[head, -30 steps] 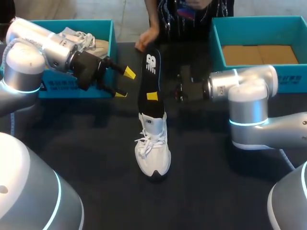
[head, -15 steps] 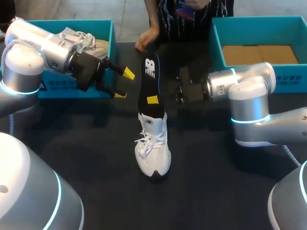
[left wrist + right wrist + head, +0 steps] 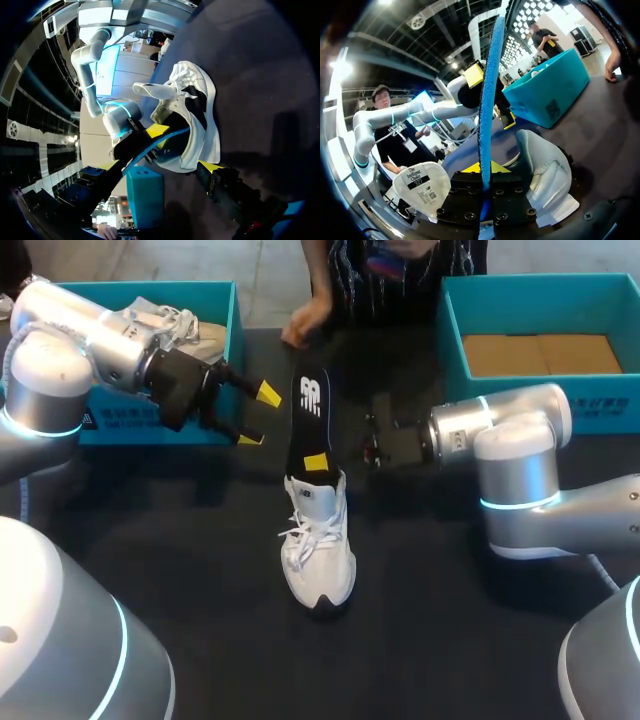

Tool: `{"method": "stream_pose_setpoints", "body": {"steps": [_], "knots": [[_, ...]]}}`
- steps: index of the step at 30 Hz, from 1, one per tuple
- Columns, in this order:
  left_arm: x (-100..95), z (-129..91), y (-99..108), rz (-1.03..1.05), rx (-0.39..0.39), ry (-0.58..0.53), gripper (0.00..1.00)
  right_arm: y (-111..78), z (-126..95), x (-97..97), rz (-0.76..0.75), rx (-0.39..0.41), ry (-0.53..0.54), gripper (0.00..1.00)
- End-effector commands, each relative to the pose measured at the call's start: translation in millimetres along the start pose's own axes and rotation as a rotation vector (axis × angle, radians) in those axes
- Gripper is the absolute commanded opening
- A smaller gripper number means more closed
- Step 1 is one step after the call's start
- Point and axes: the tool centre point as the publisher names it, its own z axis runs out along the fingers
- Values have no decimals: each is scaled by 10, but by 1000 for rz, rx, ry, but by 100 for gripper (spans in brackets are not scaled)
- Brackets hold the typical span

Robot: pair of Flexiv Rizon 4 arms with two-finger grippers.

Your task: Take the shoe out of the shoebox, open the shoe tongue, remove and reinsert the insole, then place the shoe into the shoebox

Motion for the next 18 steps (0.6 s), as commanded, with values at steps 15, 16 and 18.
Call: {"method": "stream_pose_setpoints", "body": {"steps": [15,16,18], "knots": [[0,14,-19,7,1,-2,100,213,-57,-16,-66,10,-23,20],[1,12,-21,7,0,-2,100,227,-61,-20,-69,12,-22,18],[1,11,-22,6,-1,-1,100,244,-74,-25,-73,14,-23,18]]}}
